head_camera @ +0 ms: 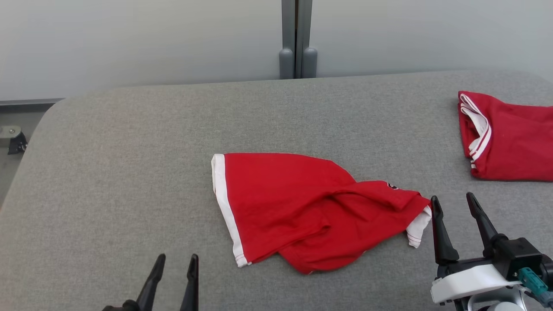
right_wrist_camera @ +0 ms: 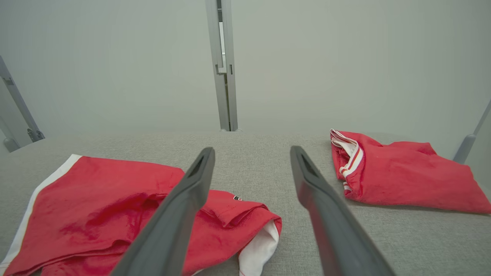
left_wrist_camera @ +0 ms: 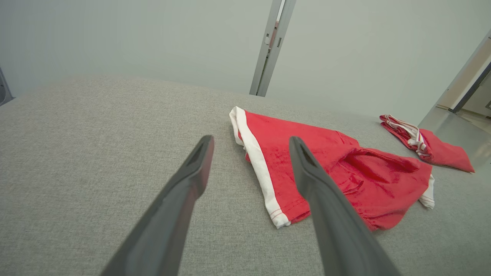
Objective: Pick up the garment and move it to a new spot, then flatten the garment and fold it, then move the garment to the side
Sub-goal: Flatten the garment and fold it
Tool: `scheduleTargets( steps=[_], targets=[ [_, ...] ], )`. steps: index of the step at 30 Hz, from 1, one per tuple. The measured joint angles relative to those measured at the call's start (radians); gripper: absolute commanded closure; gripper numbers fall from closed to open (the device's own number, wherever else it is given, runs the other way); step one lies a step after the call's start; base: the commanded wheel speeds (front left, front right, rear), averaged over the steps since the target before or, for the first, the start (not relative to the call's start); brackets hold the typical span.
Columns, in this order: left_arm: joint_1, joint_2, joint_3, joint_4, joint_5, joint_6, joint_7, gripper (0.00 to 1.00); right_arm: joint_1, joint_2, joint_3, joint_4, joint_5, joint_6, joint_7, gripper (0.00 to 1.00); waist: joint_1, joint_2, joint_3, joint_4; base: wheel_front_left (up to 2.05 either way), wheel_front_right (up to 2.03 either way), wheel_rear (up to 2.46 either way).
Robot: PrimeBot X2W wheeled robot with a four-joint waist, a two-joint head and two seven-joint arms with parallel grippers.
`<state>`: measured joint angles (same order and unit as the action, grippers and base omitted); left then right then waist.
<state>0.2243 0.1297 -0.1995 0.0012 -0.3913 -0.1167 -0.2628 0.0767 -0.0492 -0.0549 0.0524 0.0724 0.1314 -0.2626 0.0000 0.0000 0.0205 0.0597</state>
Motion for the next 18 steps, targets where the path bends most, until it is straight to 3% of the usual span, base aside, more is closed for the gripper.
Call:
scheduleTargets(
  steps=[3,6,12,18],
  targets=[
    [-0.009,0.000,-0.071,0.066,-0.017,-0.009,-0.002,0.00,-0.013,0.000,0.010,-0.002,-0.005,0.000,0.000,0.00,0.0000,0.0000,0.018,-0.002,0.00,0.00,0.00],
    [-0.070,0.036,-0.235,0.127,-0.066,-0.011,0.019,0.00,-0.035,0.000,0.025,-0.004,-0.010,0.000,0.000,0.00,0.0000,0.0000,0.042,-0.009,0.00,0.00,0.00],
    [-0.216,0.078,-0.434,0.226,-0.180,-0.012,0.032,0.00,-0.074,0.000,0.034,-0.006,-0.020,0.000,0.000,0.00,0.0000,0.0000,0.095,-0.038,0.00,0.00,0.00],
    [-0.307,0.097,-0.563,0.309,-0.280,-0.012,0.030,0.00,-0.093,0.000,0.024,-0.015,-0.034,0.000,0.000,0.00,0.0000,0.0000,0.143,-0.090,0.00,0.00,0.00]
  ],
)
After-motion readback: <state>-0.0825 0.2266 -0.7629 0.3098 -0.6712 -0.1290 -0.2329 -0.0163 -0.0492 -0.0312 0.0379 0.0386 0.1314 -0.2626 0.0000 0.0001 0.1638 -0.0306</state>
